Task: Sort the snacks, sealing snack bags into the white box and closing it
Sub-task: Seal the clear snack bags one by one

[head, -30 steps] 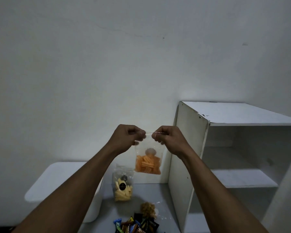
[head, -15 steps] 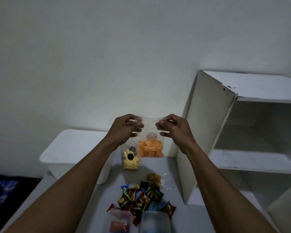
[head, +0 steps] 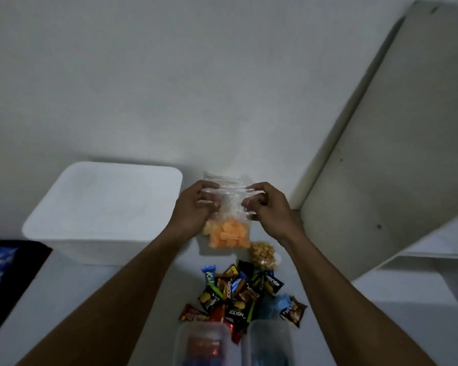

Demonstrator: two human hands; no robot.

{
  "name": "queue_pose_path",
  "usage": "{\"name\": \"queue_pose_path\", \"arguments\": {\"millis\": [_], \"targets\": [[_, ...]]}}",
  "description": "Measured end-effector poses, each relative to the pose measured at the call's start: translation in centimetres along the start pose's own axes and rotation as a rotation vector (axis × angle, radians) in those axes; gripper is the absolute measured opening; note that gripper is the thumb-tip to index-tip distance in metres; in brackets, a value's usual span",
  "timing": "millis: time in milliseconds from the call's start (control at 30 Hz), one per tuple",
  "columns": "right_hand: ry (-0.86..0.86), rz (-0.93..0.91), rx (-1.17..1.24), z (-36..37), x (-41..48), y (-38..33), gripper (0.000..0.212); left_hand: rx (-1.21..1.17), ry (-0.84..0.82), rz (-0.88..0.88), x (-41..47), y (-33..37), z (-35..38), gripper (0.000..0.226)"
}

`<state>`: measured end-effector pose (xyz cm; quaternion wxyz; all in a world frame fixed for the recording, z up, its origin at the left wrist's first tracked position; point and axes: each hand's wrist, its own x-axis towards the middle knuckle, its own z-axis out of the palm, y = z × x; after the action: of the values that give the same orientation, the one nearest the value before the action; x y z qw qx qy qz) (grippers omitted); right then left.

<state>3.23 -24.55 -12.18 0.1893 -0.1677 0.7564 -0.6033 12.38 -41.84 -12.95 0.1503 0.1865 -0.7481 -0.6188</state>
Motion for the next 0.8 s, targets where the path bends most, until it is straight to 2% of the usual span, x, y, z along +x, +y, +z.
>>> {"name": "queue_pose_path", "arguments": {"millis": [133, 333, 500, 700, 800], "targets": [[0.031, 0.088, -0.080, 3.2, 2.9, 5.6, 0.027, 0.127, 0.053, 0.050, 2.4, -6.1, 0.4, 0.033], [0.158, 0.110, -0.185, 6.1, 5.8, 11.4, 0.023, 0.244, 0.192, -0.035, 5.4, -12.7, 2.3, 0.036], [0.225, 0.116, -0.268, 6.2, 7.3, 12.5, 0.024, 0.240, 0.363, -0.109, 6.3, -14.2, 3.7, 0.025], [0.214, 0.103, -0.296, 5.8, 8.1, 13.0, 0.015, 0.288, 0.387, -0.160, 6.5, -14.5, 4.1, 0.021], [0.199, 0.087, -0.308, 5.4, 8.0, 12.8, 0.019, 0.275, 0.423, -0.156, 6.4, -14.4, 4.3, 0.023]]}}
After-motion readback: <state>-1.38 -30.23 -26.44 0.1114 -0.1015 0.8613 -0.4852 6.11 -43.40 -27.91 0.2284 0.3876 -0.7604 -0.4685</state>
